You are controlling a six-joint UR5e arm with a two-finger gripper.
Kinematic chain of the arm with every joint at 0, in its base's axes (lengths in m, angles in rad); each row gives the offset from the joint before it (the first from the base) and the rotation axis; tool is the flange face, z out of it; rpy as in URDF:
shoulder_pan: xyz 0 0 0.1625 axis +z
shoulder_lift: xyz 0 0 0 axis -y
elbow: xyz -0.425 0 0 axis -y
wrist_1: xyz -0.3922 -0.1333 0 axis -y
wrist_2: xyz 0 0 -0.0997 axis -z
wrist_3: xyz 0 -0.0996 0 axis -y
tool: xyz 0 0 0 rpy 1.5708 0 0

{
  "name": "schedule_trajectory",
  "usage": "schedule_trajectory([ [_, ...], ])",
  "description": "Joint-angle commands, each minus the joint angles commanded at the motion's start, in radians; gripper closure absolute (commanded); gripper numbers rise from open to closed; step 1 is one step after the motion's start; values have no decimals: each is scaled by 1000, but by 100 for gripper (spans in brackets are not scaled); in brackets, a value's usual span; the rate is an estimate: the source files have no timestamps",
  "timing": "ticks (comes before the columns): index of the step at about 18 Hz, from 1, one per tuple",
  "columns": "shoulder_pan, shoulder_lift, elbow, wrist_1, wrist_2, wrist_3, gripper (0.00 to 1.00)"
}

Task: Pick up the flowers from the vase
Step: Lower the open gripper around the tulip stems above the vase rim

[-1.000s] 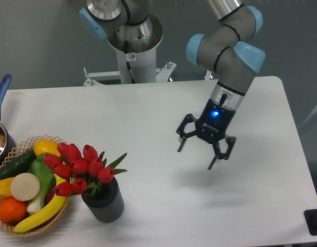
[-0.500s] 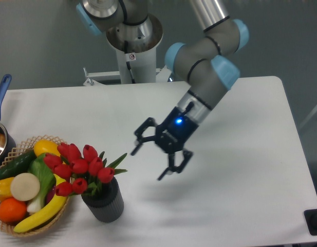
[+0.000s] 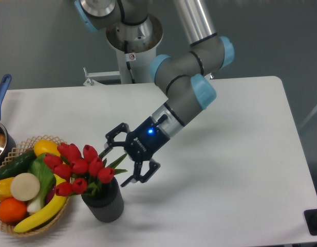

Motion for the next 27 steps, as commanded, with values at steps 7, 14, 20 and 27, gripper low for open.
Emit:
schedule_trajectory([
  [7, -48, -28, 9, 23, 0, 2, 0],
  [14, -58, -34, 34, 31, 6, 2, 80],
  [20, -46, -28, 52, 31, 11, 0, 100],
  [27, -26, 11, 46, 29, 8, -28, 100],
])
